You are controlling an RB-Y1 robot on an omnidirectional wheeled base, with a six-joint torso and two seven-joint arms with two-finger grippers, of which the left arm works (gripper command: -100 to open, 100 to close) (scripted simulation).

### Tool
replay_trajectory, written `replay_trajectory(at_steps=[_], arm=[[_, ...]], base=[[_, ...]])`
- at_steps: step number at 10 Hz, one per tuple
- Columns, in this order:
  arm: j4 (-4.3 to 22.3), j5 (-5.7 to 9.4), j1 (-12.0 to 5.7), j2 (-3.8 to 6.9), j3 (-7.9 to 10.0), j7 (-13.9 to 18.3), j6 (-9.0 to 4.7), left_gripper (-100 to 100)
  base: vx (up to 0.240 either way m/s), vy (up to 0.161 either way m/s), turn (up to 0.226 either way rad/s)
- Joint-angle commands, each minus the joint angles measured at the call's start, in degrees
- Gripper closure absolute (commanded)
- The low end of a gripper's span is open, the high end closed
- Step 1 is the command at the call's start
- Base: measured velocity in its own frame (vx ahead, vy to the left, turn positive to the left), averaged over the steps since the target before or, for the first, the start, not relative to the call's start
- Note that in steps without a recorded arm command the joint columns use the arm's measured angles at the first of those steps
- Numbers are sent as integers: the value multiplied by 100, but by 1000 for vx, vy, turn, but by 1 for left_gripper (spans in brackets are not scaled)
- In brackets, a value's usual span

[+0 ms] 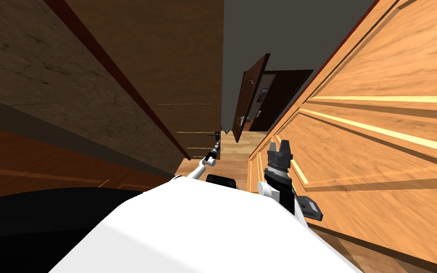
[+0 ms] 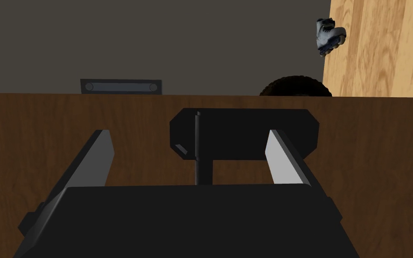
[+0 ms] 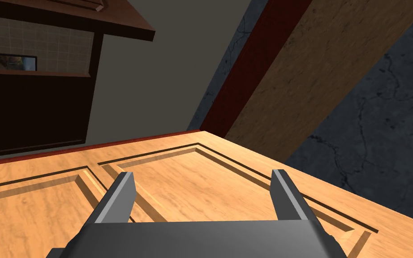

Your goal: Pull the door open

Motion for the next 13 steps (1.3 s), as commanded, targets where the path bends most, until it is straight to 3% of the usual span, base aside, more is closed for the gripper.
replay_trajectory(at_steps=[1, 13], arm=[[98, 172, -87, 51, -27, -79, -62, -100], [809, 1485, -704, 295, -213, -668, -473, -100]], base=[[-23, 21, -154], [-14, 17, -104]])
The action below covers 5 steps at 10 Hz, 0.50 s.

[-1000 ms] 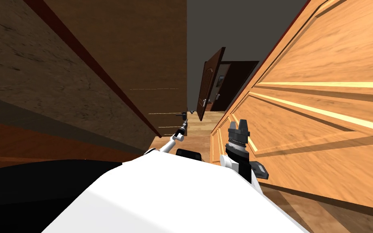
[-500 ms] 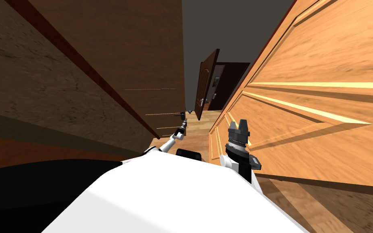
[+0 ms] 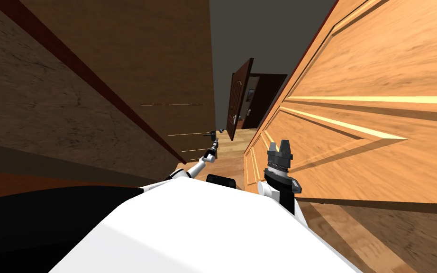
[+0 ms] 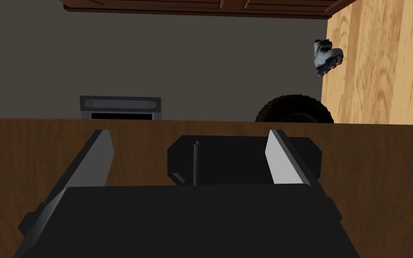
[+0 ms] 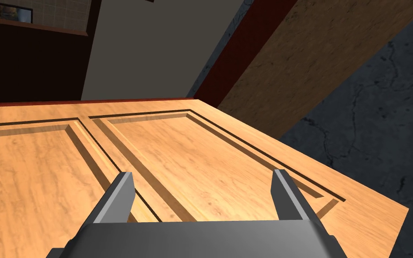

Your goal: Pull the door open

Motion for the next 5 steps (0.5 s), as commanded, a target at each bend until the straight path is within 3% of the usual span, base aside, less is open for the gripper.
replay_trajectory(at_steps=[1, 5], arm=[[91, 184, -82, 25, -22, -92, -52, -100], [330, 617, -285, 87, -81, -286, -185, -100]], base=[[-8, 10, -45], [-4, 5, -25]])
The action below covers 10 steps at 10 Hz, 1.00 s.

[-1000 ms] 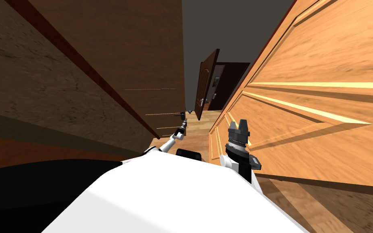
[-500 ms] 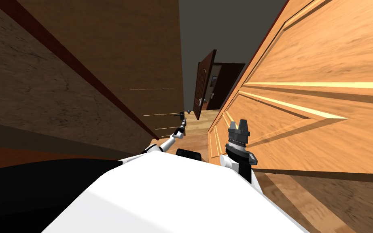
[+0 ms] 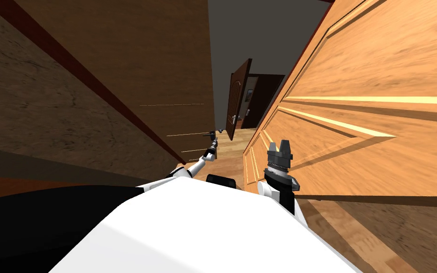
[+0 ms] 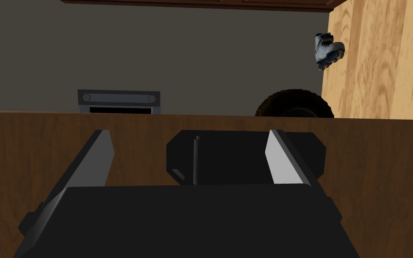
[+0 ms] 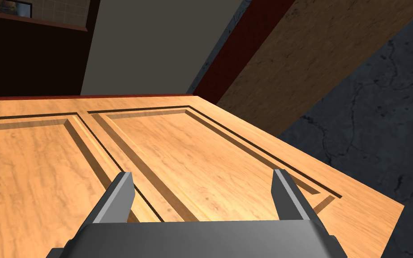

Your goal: Pull the door open

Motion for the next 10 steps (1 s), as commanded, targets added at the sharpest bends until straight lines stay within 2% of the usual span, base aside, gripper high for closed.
replay_trajectory(at_steps=[1, 6, 7, 8, 9, 10], arm=[[111, 177, -90, 27, -27, -72, -67, -100], [406, 678, -328, 96, -94, -297, -222, -100], [518, 857, -412, 113, -116, -376, -276, -100], [574, 944, -454, 120, -126, -415, -302, -100], [684, 1117, -536, 134, -147, -492, -354, -100], [733, 1191, -570, 137, -156, -524, -375, -100]], base=[[-1, 1, -11], [6, -5, 23], [26, -17, 103], [32, -22, 103], [43, -25, 134], [55, -36, 141]])
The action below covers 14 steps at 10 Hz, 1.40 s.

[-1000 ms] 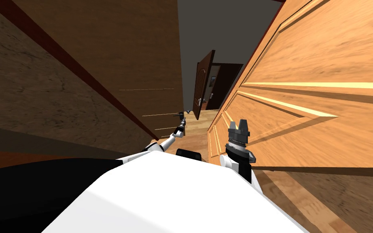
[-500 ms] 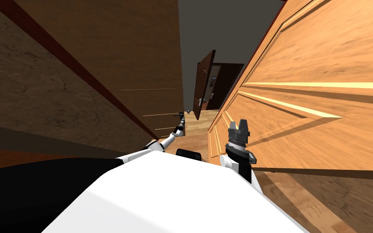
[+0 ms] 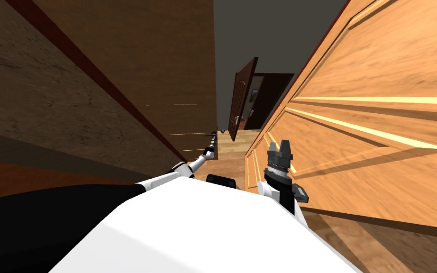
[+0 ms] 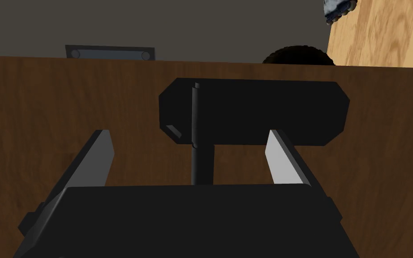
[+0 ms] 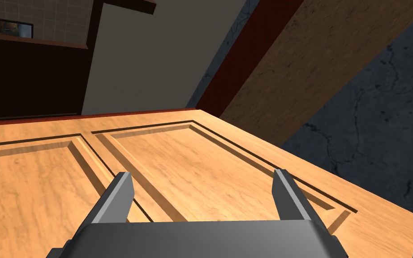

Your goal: Pull the door open

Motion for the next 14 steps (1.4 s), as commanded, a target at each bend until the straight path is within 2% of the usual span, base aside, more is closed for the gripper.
replay_trajectory(at_steps=[1, 6, 8, 9, 10, 14], arm=[[162, 209, -114, 7, -27, -88, -68, -100], [501, 699, -343, 35, -76, -298, -206, -100], [581, 809, -395, 43, -87, -346, -238, -100], [563, 777, -385, 41, -83, -334, -224, -100], [563, 777, -385, 41, -83, -334, -224, 100], [563, 777, -385, 41, -83, -334, -224, 100]], base=[[83, -52, 226], [151, -75, 251], [192, -109, 246], [99, -51, 30], [-13, 5, -24], [-24, 11, -9]])
